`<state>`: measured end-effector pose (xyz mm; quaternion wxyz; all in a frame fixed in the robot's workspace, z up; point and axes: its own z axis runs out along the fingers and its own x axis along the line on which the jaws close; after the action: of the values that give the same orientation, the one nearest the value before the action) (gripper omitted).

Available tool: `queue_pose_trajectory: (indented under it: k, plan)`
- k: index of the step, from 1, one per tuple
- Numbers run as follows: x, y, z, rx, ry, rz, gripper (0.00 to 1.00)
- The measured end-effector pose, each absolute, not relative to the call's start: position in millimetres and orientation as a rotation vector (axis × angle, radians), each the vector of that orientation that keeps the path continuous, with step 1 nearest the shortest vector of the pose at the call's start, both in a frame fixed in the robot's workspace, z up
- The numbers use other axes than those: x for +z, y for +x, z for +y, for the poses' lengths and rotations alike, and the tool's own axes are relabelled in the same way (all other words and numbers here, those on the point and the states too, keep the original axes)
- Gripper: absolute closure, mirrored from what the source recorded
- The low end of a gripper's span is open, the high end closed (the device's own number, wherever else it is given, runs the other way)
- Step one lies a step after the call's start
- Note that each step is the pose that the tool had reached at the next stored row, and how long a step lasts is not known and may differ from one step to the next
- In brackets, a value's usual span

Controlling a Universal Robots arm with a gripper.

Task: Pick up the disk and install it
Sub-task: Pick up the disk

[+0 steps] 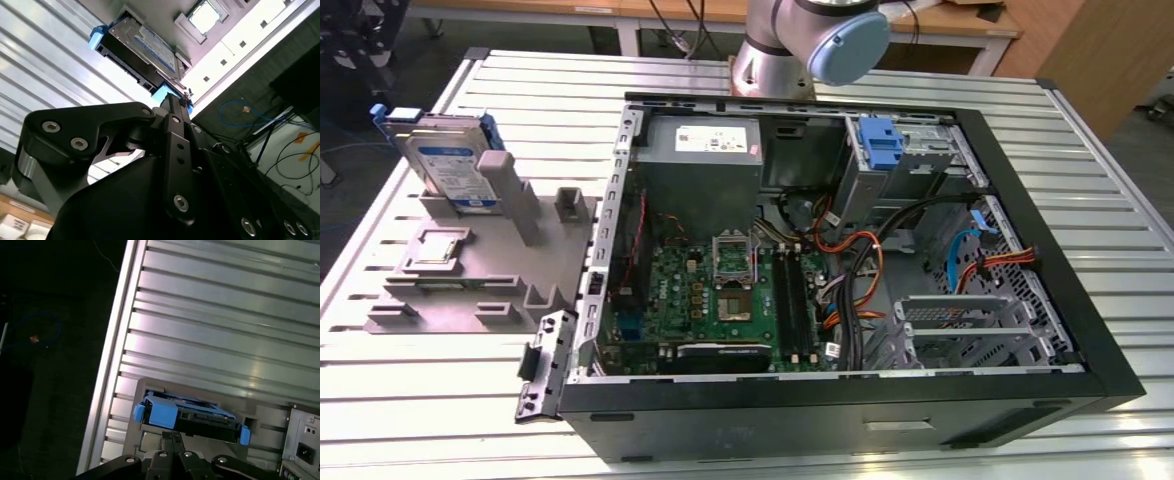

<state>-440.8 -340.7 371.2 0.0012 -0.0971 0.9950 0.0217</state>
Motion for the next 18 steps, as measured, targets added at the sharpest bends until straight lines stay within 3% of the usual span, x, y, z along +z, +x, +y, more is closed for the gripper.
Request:
queue_pose_trajectory:
  k: [4,5,11,12,18]
  plan:
    - [370.9,-440.8,-340.7,0.064,-0.411,3.113,0.89]
    - [370.8,-440.9,-340.7,0.063,-0.435,3.11,0.83]
    - [370.4,-440.9,-340.7,0.057,-0.596,3.086,0.81]
    - [370.3,-440.9,-340.7,0.057,-0.623,3.081,0.75]
    - [369.8,-440.9,-340.7,0.056,-0.788,3.046,0.74]
